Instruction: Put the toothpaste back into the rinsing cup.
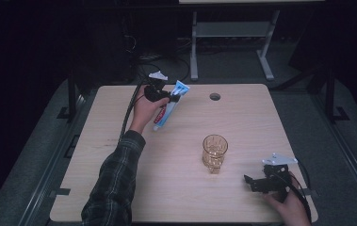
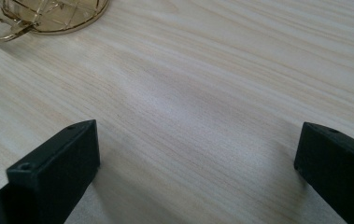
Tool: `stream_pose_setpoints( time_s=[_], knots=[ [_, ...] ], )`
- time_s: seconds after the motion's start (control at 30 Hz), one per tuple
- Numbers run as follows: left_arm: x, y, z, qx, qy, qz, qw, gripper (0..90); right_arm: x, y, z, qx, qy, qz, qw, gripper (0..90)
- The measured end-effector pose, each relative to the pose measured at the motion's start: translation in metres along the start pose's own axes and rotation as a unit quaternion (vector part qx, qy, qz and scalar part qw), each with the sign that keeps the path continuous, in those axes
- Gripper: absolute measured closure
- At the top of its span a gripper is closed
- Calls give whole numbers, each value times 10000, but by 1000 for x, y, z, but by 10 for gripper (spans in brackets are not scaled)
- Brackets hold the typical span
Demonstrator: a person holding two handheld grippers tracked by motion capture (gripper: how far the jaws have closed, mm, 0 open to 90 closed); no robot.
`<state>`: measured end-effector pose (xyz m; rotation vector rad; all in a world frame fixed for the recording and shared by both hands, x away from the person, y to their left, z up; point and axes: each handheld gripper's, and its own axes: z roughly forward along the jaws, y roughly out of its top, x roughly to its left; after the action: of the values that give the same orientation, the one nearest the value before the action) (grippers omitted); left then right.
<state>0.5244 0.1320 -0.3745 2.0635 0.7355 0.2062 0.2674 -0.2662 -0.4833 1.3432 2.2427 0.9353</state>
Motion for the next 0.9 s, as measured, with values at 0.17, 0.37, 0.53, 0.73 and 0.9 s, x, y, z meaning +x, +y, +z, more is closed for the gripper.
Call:
stream_pose_setpoints(
  time_s=[0.17, 0.37, 0.53, 0.73, 0.9],
  knots=[
    [-11, 0, -13, -115, -70, 141, 9998, 737, 0, 0, 0, 2, -11, -5, 10000, 0],
    [-24, 0, -27, -265, -175, 212, 9993, 736, 0, 0, 0, 2, -10, -1, 10000, 0],
    [-34, -3, -34, -350, -258, 201, 9989, 736, 0, 0, 0, 1, -12, 0, 10000, 0],
    [-45, -3, -43, -494, -339, 191, 9980, 736, 0, 0, 0, 0, -12, -5, 10000, 0],
    [-54, 0, -48, -528, -357, 237, 9977, 736, 0, 0, 0, 1, -11, -4, 10000, 0]
  ],
)
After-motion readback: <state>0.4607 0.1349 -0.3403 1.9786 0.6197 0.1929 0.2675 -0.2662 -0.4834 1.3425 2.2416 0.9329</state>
